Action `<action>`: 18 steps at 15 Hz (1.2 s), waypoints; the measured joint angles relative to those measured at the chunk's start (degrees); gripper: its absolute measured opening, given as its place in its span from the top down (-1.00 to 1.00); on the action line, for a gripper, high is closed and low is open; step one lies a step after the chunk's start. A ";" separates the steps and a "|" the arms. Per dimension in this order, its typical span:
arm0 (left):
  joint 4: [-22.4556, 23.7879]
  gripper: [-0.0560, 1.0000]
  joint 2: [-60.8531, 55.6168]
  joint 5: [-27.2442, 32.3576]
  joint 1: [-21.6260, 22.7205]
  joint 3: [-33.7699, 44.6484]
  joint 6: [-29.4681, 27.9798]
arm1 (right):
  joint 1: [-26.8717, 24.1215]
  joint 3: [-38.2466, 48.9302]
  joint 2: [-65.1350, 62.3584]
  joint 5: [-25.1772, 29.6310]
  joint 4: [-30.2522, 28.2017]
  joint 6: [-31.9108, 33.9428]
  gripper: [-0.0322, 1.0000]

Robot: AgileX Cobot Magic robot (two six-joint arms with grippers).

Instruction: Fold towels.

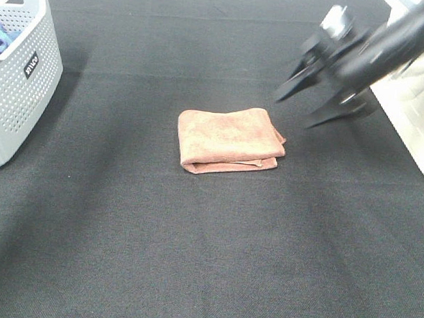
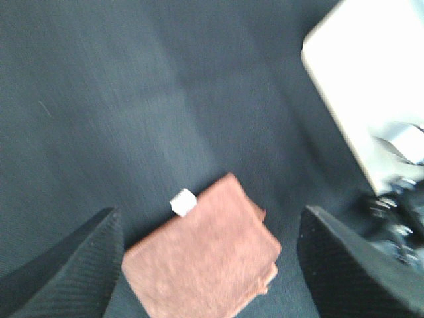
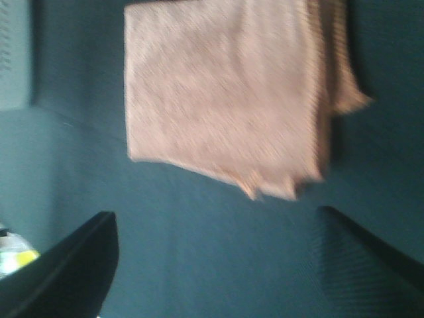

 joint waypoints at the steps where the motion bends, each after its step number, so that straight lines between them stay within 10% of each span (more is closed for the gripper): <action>1: 1.26 -0.44 -1.89 0.00 0.00 0.00 0.00 | 0.52 0.00 -2.98 0.40 -3.84 2.58 -0.53; 7: 12.15 -0.44 -15.18 0.00 -0.06 10.20 -0.63 | 4.87 0.29 -20.97 3.95 -24.06 14.84 -0.53; 18: 25.32 -0.44 -70.02 -3.78 -0.11 86.23 -3.55 | 5.10 40.16 -59.53 -0.92 -30.37 17.59 -0.53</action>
